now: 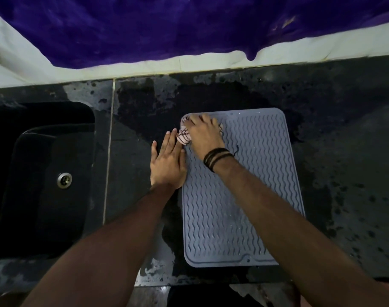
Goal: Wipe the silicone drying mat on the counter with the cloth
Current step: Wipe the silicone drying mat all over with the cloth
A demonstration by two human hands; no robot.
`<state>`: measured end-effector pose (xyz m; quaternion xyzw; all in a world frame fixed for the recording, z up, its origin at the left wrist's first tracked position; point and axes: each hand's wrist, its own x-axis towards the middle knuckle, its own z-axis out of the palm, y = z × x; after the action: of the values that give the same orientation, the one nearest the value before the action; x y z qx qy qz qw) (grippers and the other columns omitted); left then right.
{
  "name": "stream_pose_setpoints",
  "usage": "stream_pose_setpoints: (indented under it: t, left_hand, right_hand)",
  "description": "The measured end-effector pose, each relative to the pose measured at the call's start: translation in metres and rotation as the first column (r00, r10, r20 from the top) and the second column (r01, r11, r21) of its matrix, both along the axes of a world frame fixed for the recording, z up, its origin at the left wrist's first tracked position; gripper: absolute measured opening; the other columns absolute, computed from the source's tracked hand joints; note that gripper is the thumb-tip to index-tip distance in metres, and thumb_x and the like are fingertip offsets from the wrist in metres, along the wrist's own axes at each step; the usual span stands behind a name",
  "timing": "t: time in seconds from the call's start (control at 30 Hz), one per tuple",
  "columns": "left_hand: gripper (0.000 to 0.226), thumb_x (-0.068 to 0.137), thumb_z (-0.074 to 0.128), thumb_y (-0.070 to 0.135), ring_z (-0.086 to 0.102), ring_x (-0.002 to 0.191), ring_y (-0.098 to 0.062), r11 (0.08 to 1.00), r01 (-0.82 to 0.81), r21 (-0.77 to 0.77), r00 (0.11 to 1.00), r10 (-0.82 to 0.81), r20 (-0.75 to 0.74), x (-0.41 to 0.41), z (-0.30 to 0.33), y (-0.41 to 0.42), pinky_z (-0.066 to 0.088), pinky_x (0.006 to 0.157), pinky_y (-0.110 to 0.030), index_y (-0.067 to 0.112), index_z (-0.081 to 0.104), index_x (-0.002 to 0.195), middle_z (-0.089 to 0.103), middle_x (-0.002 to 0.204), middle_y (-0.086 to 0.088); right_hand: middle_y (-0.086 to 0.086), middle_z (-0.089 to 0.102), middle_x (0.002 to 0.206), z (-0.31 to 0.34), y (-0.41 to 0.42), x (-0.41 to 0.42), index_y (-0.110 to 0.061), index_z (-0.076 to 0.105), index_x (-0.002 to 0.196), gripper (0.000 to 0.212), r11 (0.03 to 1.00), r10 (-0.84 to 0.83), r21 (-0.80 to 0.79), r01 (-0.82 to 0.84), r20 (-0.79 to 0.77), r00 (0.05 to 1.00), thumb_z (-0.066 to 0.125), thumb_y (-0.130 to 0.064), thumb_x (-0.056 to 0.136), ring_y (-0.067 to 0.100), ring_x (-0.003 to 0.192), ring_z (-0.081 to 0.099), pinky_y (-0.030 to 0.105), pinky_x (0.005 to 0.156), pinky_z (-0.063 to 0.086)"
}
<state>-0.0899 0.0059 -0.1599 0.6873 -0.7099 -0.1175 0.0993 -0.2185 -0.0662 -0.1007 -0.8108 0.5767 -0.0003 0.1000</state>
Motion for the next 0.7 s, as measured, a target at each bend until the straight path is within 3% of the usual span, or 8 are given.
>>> stream_pose_setpoints:
  t: [0.1,0.23,0.33,0.5,0.6,0.7]
  left_hand:
    - [0.053,0.108,0.026,0.030,0.004,0.155,-0.010,1.000,0.003,0.015,1.000,-0.003,0.027,0.000,-0.002,0.000,0.000,0.125,-0.046,0.023,0.021,0.160,0.014,0.168,0.005]
    - [0.054,0.108,0.026,0.030,0.004,0.155,-0.012,1.000,0.011,0.021,1.000,-0.011,0.016,0.003,-0.003,0.000,0.000,0.125,-0.047,0.023,0.018,0.161,0.013,0.168,0.004]
    - [0.054,0.108,0.025,0.030,0.005,0.155,-0.014,1.000,0.018,0.016,0.999,-0.018,0.026,0.002,-0.003,0.000,0.000,0.125,-0.048,0.023,0.017,0.161,0.013,0.168,0.003]
    - [0.054,0.108,0.027,0.031,0.005,0.155,-0.015,0.999,0.033,0.022,0.999,-0.033,0.024,0.002,-0.002,0.000,0.001,0.125,-0.049,0.028,0.017,0.161,0.014,0.168,0.001]
    - [0.054,0.107,0.026,0.032,0.007,0.155,-0.014,1.000,0.022,0.016,0.999,-0.022,0.024,0.001,-0.004,0.001,0.002,0.125,-0.049,0.028,0.021,0.160,0.016,0.168,0.002]
    - [0.055,0.105,0.024,0.034,0.008,0.155,-0.015,1.000,0.004,0.014,0.999,-0.005,0.036,0.001,-0.005,0.000,0.004,0.125,-0.050,0.029,0.023,0.160,0.016,0.168,0.002]
  right_hand:
    - [0.008,0.047,0.140,0.003,-0.004,-0.021,-0.013,0.048,0.135,0.047,1.000,-0.011,-0.026,0.008,-0.082,0.997,0.051,-0.006,0.089,0.033,0.130,0.037,0.047,0.103,0.034]
    - [0.011,0.051,0.133,0.010,-0.009,-0.075,-0.012,0.045,0.138,0.049,0.979,-0.202,0.010,0.205,-0.129,0.971,0.052,-0.011,0.090,0.037,0.124,0.040,0.047,0.100,0.037]
    - [0.015,0.053,0.129,0.014,-0.010,-0.103,-0.006,0.054,0.129,0.049,0.952,-0.297,0.041,0.304,-0.131,0.946,0.065,-0.012,0.082,0.038,0.121,0.042,0.047,0.100,0.038]
    - [0.014,0.053,0.129,0.022,-0.018,-0.079,-0.008,0.055,0.128,0.052,0.965,-0.259,-0.058,0.255,-0.066,0.964,0.069,-0.014,0.079,0.038,0.121,0.042,0.049,0.100,0.035]
    - [0.010,0.045,0.137,0.016,-0.013,-0.064,-0.010,0.051,0.133,0.053,0.983,-0.172,0.048,0.177,-0.093,0.981,0.067,-0.016,0.082,0.036,0.127,0.037,0.050,0.103,0.036]
    - [0.008,0.043,0.138,0.009,-0.006,-0.066,-0.010,0.052,0.132,0.054,0.973,-0.195,0.113,0.201,-0.061,0.979,0.069,-0.020,0.082,0.035,0.128,0.038,0.052,0.103,0.037]
